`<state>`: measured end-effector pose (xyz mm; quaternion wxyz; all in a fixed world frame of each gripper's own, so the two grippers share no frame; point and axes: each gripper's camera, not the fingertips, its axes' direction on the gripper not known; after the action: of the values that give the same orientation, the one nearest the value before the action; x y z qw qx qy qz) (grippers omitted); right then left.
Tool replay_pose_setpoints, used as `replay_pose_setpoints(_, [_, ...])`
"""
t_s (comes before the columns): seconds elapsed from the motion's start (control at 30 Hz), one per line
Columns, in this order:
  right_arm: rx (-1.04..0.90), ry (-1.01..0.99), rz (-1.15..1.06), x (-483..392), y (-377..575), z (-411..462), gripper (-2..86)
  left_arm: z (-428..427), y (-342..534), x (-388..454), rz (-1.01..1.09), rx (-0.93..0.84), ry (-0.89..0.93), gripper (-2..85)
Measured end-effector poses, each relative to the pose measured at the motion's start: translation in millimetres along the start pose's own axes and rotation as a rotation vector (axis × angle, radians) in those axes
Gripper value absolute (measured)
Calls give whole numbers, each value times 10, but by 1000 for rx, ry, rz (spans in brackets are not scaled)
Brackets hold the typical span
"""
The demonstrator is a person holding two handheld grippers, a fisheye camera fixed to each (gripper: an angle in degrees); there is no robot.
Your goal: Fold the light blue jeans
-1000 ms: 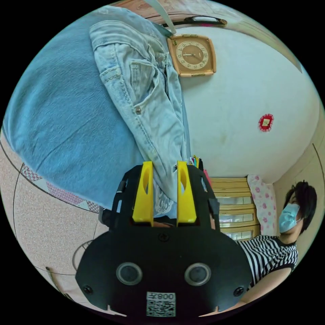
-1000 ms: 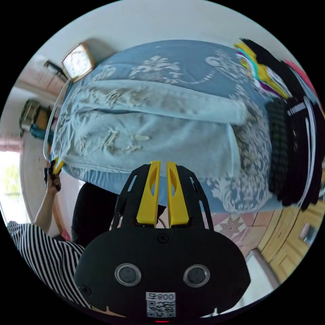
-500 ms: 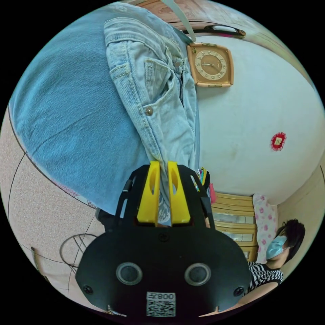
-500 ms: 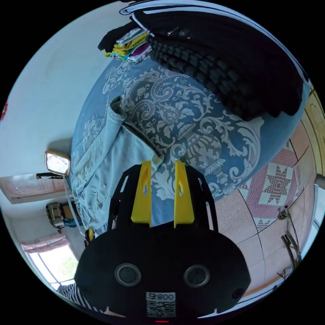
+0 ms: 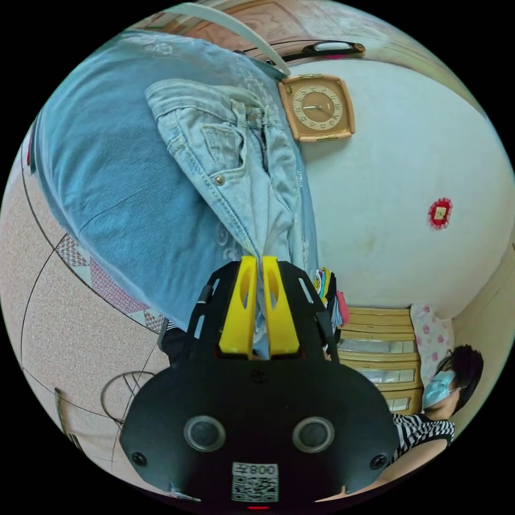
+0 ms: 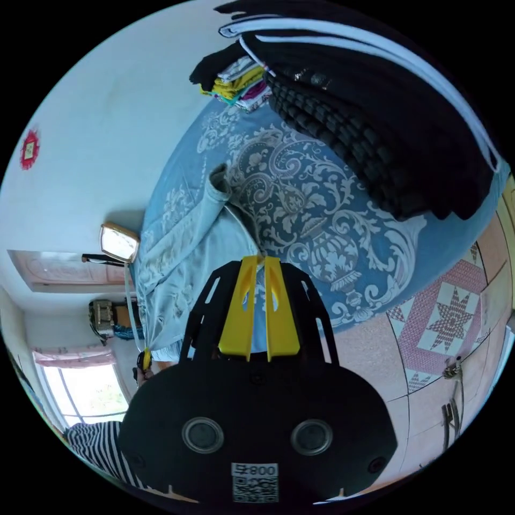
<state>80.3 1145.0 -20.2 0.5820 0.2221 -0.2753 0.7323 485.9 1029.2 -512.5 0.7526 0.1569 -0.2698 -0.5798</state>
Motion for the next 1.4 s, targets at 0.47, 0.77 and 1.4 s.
replay_pose_setpoints(0.47, [-8, 133, 34, 489, 125, -525, 22, 611, -53, 788, -44, 48, -184, 36])
replay_pose_setpoints(0.77, [41, 135, -282, -394, -916, -521, 76, 2051, -676, 2574, 469, -158, -257, 78])
replay_pose_setpoints(1.4, [-73, 383, -375, -1068, -1998, 257, 21, 5888, -1856, 4966, 672, -374, -526, 25])
